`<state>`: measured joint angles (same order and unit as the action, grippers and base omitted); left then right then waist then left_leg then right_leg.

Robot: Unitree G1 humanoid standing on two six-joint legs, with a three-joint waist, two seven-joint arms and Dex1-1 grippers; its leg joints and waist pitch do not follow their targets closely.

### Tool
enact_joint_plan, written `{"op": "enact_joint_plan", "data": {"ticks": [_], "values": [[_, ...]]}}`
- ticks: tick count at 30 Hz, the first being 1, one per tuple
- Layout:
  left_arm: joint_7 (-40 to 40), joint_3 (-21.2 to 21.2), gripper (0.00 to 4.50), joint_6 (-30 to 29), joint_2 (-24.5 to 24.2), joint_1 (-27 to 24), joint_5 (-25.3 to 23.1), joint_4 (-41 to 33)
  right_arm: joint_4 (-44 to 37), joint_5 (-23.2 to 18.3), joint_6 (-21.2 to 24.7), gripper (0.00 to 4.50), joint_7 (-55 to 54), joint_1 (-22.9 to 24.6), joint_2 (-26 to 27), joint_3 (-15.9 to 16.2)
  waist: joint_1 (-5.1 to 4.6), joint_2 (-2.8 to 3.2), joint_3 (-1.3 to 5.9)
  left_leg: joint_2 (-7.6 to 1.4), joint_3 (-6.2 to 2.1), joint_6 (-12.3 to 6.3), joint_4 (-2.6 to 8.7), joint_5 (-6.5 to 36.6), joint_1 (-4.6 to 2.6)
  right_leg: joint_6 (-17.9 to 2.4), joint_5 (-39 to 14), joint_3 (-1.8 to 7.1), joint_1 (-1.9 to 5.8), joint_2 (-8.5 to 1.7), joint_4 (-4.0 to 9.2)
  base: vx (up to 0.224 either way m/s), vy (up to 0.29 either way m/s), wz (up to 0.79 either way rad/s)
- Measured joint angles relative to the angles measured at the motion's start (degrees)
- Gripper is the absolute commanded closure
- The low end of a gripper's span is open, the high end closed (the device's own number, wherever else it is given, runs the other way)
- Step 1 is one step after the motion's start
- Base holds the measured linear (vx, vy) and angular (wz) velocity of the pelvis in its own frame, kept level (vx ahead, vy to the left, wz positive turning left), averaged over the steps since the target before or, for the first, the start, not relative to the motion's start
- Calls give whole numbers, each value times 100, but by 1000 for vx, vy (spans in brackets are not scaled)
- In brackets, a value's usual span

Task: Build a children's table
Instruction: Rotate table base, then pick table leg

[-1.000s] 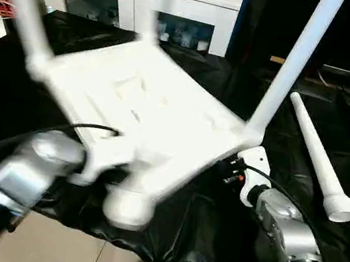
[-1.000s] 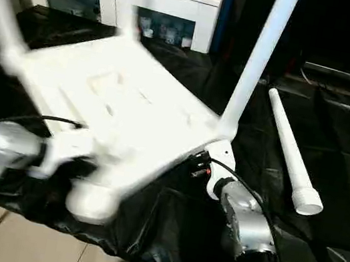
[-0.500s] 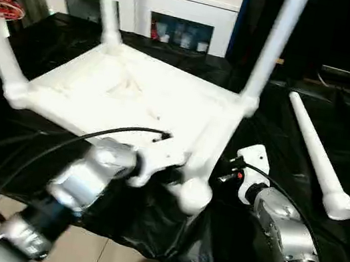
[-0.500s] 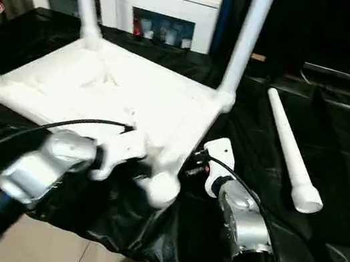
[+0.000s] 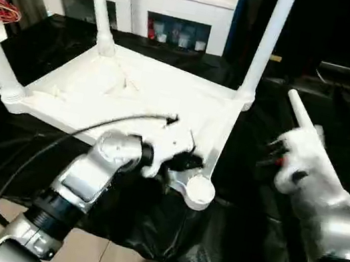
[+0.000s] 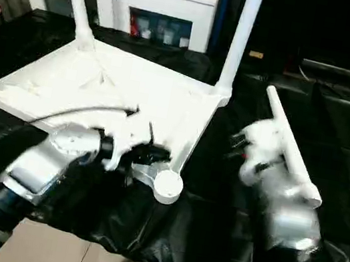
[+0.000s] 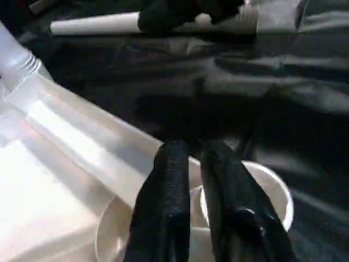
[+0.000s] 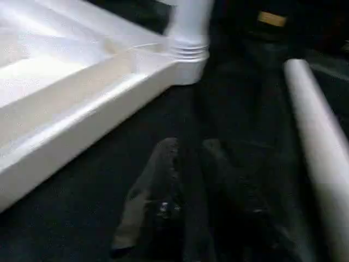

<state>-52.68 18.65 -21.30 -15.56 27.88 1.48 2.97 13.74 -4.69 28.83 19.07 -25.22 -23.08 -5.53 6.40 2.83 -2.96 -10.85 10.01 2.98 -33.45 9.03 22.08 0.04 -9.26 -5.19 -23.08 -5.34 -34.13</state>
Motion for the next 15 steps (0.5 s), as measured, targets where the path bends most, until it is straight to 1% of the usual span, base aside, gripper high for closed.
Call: {"op": "enact_joint_plan", "data": {"ticks": [3, 7, 8, 11, 13, 14, 15], "values": [[-147, -13, 331, -94, -76, 0, 122, -214, 177, 8, 289, 323, -54, -240, -108, -103, -2, 0, 0, -1, 0, 0, -2, 0, 1, -1, 0, 0, -1, 1, -1, 0, 0, 0], [-236, -61, 294, -287, -197, 27, 247, -470, 864, 11, 696, 284, -59, -659, -350, -103, 4, -1, -1, 0, 2, 0, -11, 0, 7, -4, 2, 2, -2, 0, 0, 0, 0, 0], [-261, -95, 294, -330, -209, 33, 287, -526, 1011, 30, 737, 284, -59, -735, -419, -98, 3, -2, -1, 0, 3, 0, -13, 0, 7, -4, 2, 2, -1, 0, 0, 0, 0, 0], [-288, -142, 263, -435, -278, 47, 363, -678, 1577, 161, 832, 257, -54, -1070, -557, -68, 6, -2, -1, -1, 4, 0, -16, 0, 7, -5, 3, 2, -1, 0, -1, 0, 0, 0], [-316, -142, 245, -501, -335, 47, 389, -731, 2005, 222, 812, 237, -34, -1296, -674, -70, 8, -4, -2, -1, 4, -1, -16, 0, 6, -12, 7, 2, -1, 0, -3, 0, 0, 0], [-325, -142, 237, -516, -353, 47, 390, -740, 2095, 231, 795, 232, -25, -1336, -712, -75, 9, -4, -2, -1, 4, -1, -16, 0, 6, -12, 7, 1, -1, 0, -3, 0, 0, 0], [-328, -143, 231, -564, -386, 44, 393, -774, 2321, 249, 709, 227, -14, -1435, -733, -72, 10, -4, -2, -2, 4, -1, -18, 0, 6, -14, 8, 1, -1, 0, -5, 0, 0, 0]]}}
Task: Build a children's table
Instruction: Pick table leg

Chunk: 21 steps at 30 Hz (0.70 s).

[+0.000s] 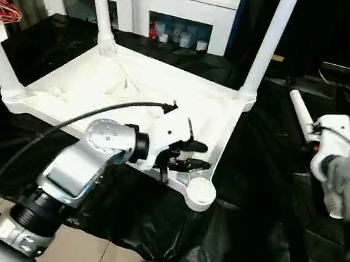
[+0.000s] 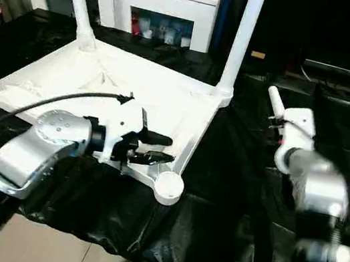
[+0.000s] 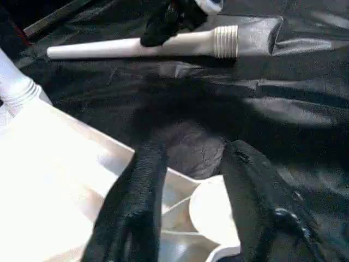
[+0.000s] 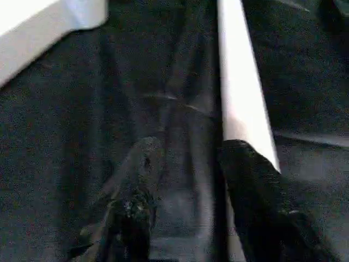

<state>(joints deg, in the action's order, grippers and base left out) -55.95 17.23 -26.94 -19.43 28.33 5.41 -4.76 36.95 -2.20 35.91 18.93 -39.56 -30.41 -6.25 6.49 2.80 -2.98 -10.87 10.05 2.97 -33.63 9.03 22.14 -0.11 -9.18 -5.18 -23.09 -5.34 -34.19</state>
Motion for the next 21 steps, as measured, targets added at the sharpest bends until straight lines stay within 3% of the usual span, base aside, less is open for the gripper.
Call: {"op": "enact_joint_plan", "data": {"ticks": [3, 7, 12, 18, 21], "values": [[-5, 0, 194, -103, -38, -7, 67, -117, 502, 14, -139, 189, 0, -201, -64, 0, 0, 0, 0, 0, 1, 0, -6, 0, 1, -4, 2, 0, 0, 0, -2, 0, 0, 0], [-25, -3, 180, -293, -177, -98, 180, -353, 1500, 78, -432, 168, -97, -754, -261, -18, -8, 8, -1, -1, 2, 0, -12, 0, 2, -19, 11, 0, -2, -1, -8, 0, 0, 0], [-72, -5, 133, -421, -260, -151, 223, -481, 2028, 156, -657, 121, -157, -999, -369, -35, -3, 6, -3, -2, 2, 0, -13, 0, 3, -18, 11, -4, -1, -1, -9, 0, 0, 0], [-62, 0, 81, -508, -432, -194, 242, -572, 2895, 414, -405, 102, 266, -1168, -381, 323, -10, 12, -13, -3, 1, 0, -15, 0, 5, -16, 9, -4, -5, -1, -11, 0, 0, 0], [-56, 1, 63, -544, -475, -230, 244, -647, 3125, 440, -277, 102, 319, -1212, -383, 345, -9, 2, -22, -3, 1, 0, -15, 0, 5, -2, 1, -4, -6, -1, -14, 0, 0, 0]]}}
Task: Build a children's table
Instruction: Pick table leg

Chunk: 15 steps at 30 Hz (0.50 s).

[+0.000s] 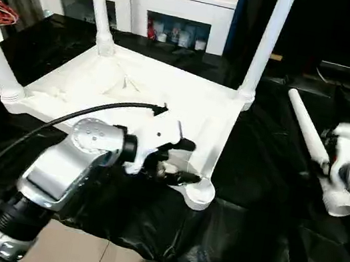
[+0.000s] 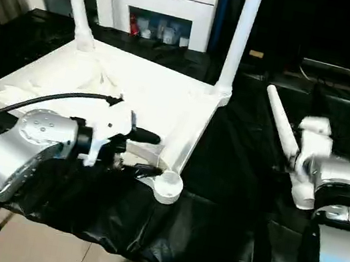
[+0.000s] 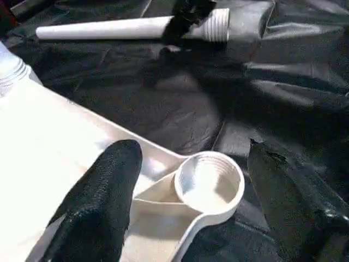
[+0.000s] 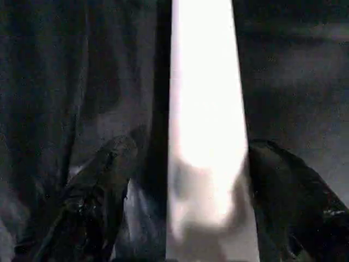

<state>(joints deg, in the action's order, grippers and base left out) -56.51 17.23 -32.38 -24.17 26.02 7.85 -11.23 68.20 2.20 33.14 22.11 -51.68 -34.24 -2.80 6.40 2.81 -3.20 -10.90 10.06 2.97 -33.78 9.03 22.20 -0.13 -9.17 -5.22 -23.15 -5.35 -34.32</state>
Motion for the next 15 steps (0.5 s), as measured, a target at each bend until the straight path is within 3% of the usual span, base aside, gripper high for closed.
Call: {"op": "enact_joint_plan", "data": {"ticks": [3, 15], "values": [[-1, 0, 49, -55, -11, -44, 31, -106, 141, 0, 59, 102, 24, -82, -7, -28, 0, -18, -12, 0, 0, 0, 0, 0, 0, 1, -1, 0, 0, 0, 0, 0, 0, 0], [-22, 0, 40, -149, -65, -27, 211, -157, 460, -4, 247, 206, 167, -271, -63, -72, 2, -31, -20, 0, -1, 0, 0, 0, -1, 10, -6, 0, 1, 0, 0, 0, 0, 0]]}}
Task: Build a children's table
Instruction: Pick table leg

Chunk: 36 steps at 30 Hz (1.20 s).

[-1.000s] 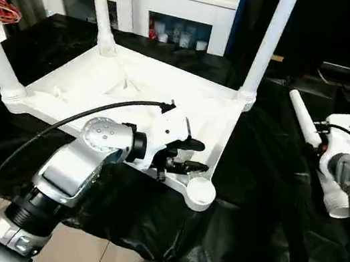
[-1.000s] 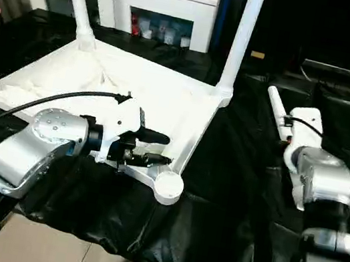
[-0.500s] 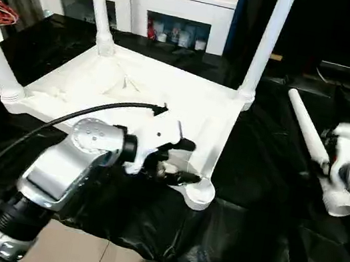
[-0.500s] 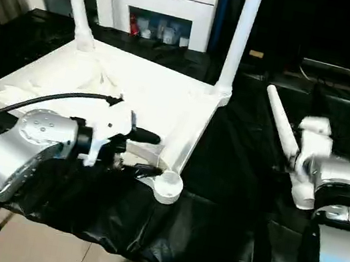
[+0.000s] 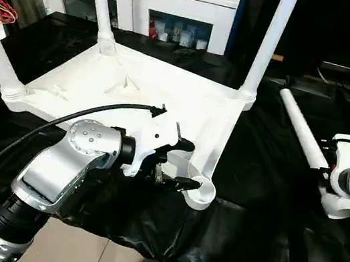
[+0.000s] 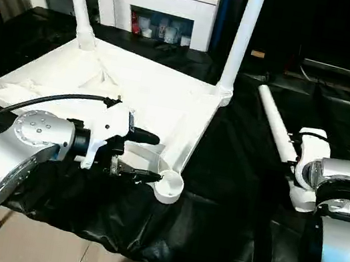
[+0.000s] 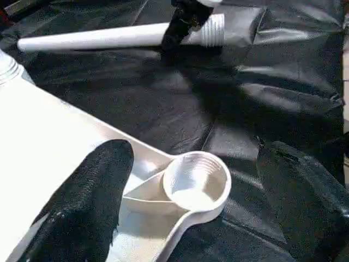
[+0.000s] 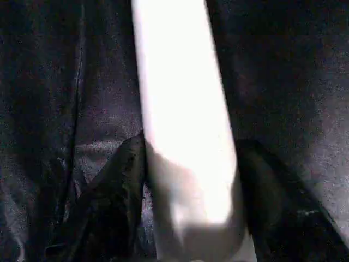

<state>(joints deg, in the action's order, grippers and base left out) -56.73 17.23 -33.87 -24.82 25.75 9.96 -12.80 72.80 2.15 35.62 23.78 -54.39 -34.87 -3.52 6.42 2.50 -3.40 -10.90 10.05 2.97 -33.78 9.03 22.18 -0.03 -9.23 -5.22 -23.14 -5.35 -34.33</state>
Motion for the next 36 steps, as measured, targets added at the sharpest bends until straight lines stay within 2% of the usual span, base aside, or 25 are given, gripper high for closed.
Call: {"op": "enact_joint_plan", "data": {"ticks": [4, 11, 17, 18, 19, 23, 26, 27, 30, 32, 36], "values": [[-17, 0, 40, -18, -1, 66, 57, 4, 47, -3, -6, 245, -34, -10, -9, -55, 7, -1, 1, 0, 0, 0, -1, 0, 0, -2, 1, 0, 0, 0, -4, 0, 0, 0], [120, -7, 40, 50, 110, 163, 57, 289, 135, -195, -18, 264, -241, -9, -60, -343, 11, 3, 5, -1, 0, 0, -10, 0, 0, -3, 2, 0, 1, 0, -8, 0, 0, 0], [766, -360, 40, 305, 755, 323, 121, 791, 165, -731, -15, 265, -184, 26, -211, -992, 33, 13, 7, -1, 0, 0, -15, 0, 6, -8, 5, -4, -1, -3, -9, 0, 0, 0], [914, -428, 40, 316, 898, 415, 148, 869, 114, -940, -19, 265, -16, 91, -245, -1197, 40, 16, 9, -1, 0, 0, -15, 0, 6, -10, 6, -4, -1, -3, -10, 0, 0, 0], [984, -464, 40, 326, 964, 453, 159, 885, 91, -1047, -19, 265, 78, 97, -244, -1271, 33, 25, 13, -1, 0, 0, -15, 0, 6, -12, 8, -4, -2, -3, -10, 0, 0, 0], [1219, -569, 40, 232, 1323, 540, 322, 939, -334, -1560, 28, 265, 594, 431, -242, -1729, 67, 52, 22, -4, -1, -2, -18, -1, 9, -33, 20, -8, -3, -2, -11, 0, 0, 0], [1458, -751, 40, 3, 1688, 660, 514, 1123, -1370, -2070, -90, 266, 1117, 1179, 65, -2099, 138, 75, 27, -8, 1, -4, -23, -1, 11, -32, 20, -10, -3, -1, -9, 0, 0, 0], [1532, -793, 40, -60, 1810, 705, 592, 1222, -2012, -2304, -308, 266, 1333, 1616, 334, -2202, 164, 83, 32, -9, 1, -4, -24, -1, 11, -31, 19, -11, -3, -1, -9, 0, 0, 0], [1709, -910, 40, -122, 2092, 844, 735, 1437, -3428, -2845, -711, 266, 1769, 2546, 1031, -2280, 210, 108, 32, -10, 2, -5, -24, -2, 20, -29, 17, -13, -10, -2, -8, 0, 0, 0], [1832, -1040, 40, -194, 2288, 901, 869, 1539, -4168, -3185, -663, 266, 1966, 2943, 1360, -2286, 233, 110, 32, -10, 2, -6, -25, -2, 22, -27, 16, -12, -11, -2, -8, 0, 0, 0], [2095, -1335, 40, -601, 2762, 1108, 1285, 1849, -5769, -4016, -286, 266, 2307, 3621, 1749, -2313, 298, 101, 28, -9, 3, -6, -25, -2, 23, 6, -3, -11, -7, -4, 0, 0, 0, 0]]}}
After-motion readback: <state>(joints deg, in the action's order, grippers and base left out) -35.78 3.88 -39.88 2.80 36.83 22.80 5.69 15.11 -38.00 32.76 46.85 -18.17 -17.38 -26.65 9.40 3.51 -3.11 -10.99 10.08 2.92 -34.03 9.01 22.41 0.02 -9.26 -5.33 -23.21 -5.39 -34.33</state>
